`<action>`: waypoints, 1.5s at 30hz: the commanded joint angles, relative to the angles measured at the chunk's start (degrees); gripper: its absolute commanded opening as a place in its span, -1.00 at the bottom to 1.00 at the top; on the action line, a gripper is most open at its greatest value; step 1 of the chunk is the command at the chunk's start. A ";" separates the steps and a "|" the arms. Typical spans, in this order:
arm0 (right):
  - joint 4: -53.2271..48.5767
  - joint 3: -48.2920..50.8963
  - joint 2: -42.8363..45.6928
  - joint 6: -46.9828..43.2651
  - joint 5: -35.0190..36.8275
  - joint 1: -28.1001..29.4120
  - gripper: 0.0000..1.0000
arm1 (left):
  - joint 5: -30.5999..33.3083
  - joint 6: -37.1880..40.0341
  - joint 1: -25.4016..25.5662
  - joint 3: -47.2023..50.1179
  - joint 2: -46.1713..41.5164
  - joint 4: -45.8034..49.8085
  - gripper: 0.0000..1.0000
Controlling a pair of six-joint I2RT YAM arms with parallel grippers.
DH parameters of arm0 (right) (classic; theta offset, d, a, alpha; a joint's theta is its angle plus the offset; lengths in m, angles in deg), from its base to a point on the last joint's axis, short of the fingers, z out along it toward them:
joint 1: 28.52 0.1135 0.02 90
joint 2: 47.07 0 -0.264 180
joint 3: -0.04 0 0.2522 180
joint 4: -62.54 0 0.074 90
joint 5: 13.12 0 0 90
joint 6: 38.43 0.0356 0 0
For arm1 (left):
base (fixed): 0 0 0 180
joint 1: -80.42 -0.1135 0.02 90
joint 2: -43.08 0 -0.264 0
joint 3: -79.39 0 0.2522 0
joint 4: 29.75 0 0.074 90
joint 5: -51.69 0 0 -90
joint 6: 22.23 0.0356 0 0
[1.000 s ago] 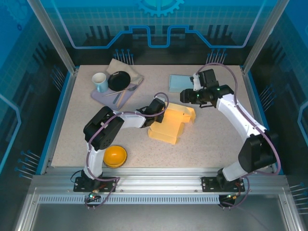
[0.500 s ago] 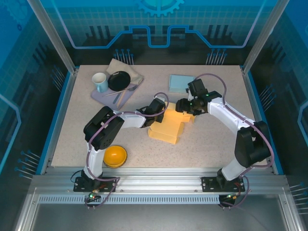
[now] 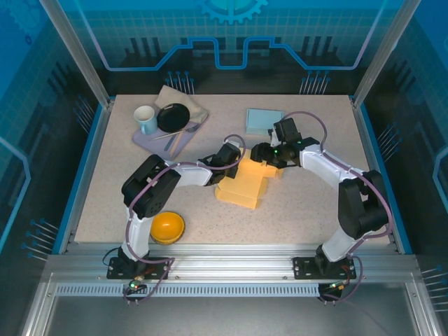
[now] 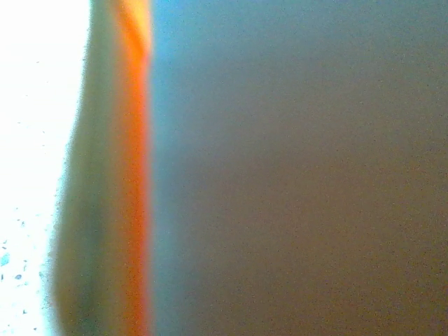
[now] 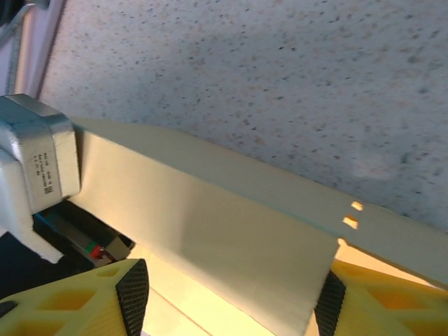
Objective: Fold the paper box
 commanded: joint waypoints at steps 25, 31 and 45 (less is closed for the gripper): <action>6.18 9.67 8.85 9.13 3.73 -0.29 -0.07 | 2.33 0.95 -0.26 0.44 3.55 7.85 -0.96; 4.80 13.80 14.44 6.71 7.14 0.12 -0.21 | 2.42 0.81 -0.26 0.40 3.68 7.95 -0.96; 9.69 17.35 10.01 2.75 17.89 -2.44 -0.67 | 2.33 0.87 -0.25 -0.01 3.82 8.41 -0.96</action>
